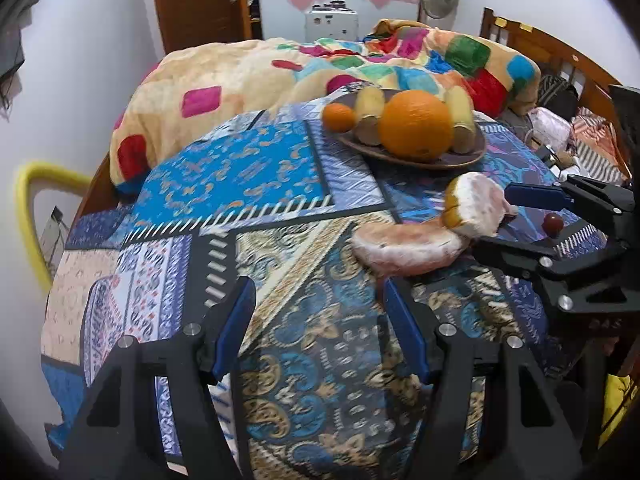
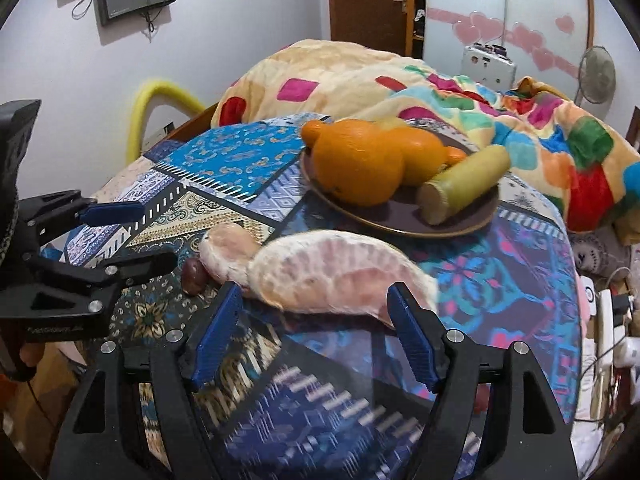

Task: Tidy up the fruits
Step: 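Grasp a pink pomelo segment with the right tool while the left tool moves toward the other segment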

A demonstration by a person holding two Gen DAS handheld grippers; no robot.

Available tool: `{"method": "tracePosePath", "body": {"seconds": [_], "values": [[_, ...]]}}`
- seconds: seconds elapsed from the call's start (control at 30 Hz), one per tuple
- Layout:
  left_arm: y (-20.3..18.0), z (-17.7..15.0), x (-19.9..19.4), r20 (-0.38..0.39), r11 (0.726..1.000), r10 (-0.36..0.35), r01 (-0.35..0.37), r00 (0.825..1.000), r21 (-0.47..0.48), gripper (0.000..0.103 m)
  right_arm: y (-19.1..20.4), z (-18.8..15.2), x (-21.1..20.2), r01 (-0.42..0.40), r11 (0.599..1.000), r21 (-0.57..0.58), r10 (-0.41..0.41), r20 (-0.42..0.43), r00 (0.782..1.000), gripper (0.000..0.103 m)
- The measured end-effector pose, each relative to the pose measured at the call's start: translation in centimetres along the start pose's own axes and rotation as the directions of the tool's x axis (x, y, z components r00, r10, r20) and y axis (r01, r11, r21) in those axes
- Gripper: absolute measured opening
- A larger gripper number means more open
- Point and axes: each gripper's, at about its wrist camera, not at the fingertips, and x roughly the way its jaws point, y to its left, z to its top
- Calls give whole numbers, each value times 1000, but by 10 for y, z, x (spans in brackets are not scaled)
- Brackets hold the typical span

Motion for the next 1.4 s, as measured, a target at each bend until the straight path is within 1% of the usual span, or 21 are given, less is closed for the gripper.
{"method": "tracePosePath", "body": {"seconds": [0.1, 0.17, 0.3, 0.33, 0.43, 0.53, 0.57, 0.6, 0.63, 0.67, 0.7, 0.77, 0.83, 0.87, 0.93, 1.07, 1.1, 1.17, 1.23, 1.3, 1.4], "values": [[7, -4, -2, -3, 1000, -1, 1, 1000, -18, 66, 4, 3, 9, 32, 999, -3, -32, 4, 999, 75], [8, -7, -3, -3, 1000, -6, 6, 1000, -24, 66, 4, 6, 8, 30, 1000, 6, -30, 10, 1000, 73], [4, -9, -3, -5, 1000, -17, 17, 1000, -16, 66, 0, 5, 4, 7, 1000, 17, -7, 12, 1000, 60], [2, -8, -3, -5, 1000, -24, 24, 1000, -14, 66, 1, 3, 2, 5, 1000, 11, -6, 14, 1000, 53], [-6, -8, -1, -9, 999, -53, 53, 999, -5, 66, 7, -3, -8, 10, 999, -36, -10, 14, 1000, 38], [-16, -7, 3, -17, 996, -83, 83, 996, 11, 65, 11, -12, -16, 27, 997, -74, -27, 14, 1000, 33], [-19, -7, 5, -20, 996, -90, 91, 996, 15, 64, 11, -15, -18, 30, 996, -80, -30, 11, 1000, 32], [-23, -7, 7, -25, 996, -92, 93, 995, 18, 59, 9, -20, -21, 30, 996, -83, -30, 5, 1000, 30], [-26, -6, 10, -34, 995, -97, 97, 995, 21, 52, 8, -22, -22, 28, 996, -82, -28, -1, 1000, 26], [-29, -6, 14, -45, 994, -104, 105, 994, 22, 48, 5, -25, -24, 20, 997, -74, -21, -11, 1000, 22], [-31, -5, 15, -46, 994, -106, 107, 993, 24, 46, 2, -29, -26, 11, 998, -60, -12, -23, 1000, 18], [-35, -3, 16, -36, 994, -104, 105, 994, 31, 44, -3, -35, -27, 9, 999, -43, -10, -38, 999, 17], [-36, -1, 18, -34, 994, -111, 112, 993, 20, 33, -10, -41, -29, 21, 999, -24, -22, -46, 999, 17], [-35, 0, 19, -32, 994, -111, 112, 993, 15, 31, -11, -42, -31, 25, 1000, -18, -26, -46, 999, 17], [-33, 1, 20, -30, 994, -110, 110, 994, 5, 22, -16, -43, -35, 42, 999, -2, -42, -47, 998, 17], [-21, 0, 17, -31, 989, -144, 143, 989, -37, 18, -19, -39, -48, 61, 998, 26, -60, -13, 998, 18], [-18, -1, 16, -31, 990, -139, 138, 990, -41, 18, -21, -38, -49, 52, 998, 37, -51, -10, 999, 20], [-13, -1, 14, -28, 994, -105, 103, 994, -44, 17, -23, -35, -50, 45, 997, 61, -44, -5, 999, 31], [-5, -3, 14, -30, 996, -78, 76, 997, -49, 17, -24, -31, -47, 54, 995, 85, -54, 8, 998, 50], [4, -5, 13, -34, 995, -71, 68, 997, -68, 17, -25, -27, -43, 65, 993, 101, -67, 17, 998, 55], [17, -7, 13, -36, 996, -39, 36, 999, -85, 17, -28, -21, -32, 50, 991, 125, -51, -1, 999, 57]]}}
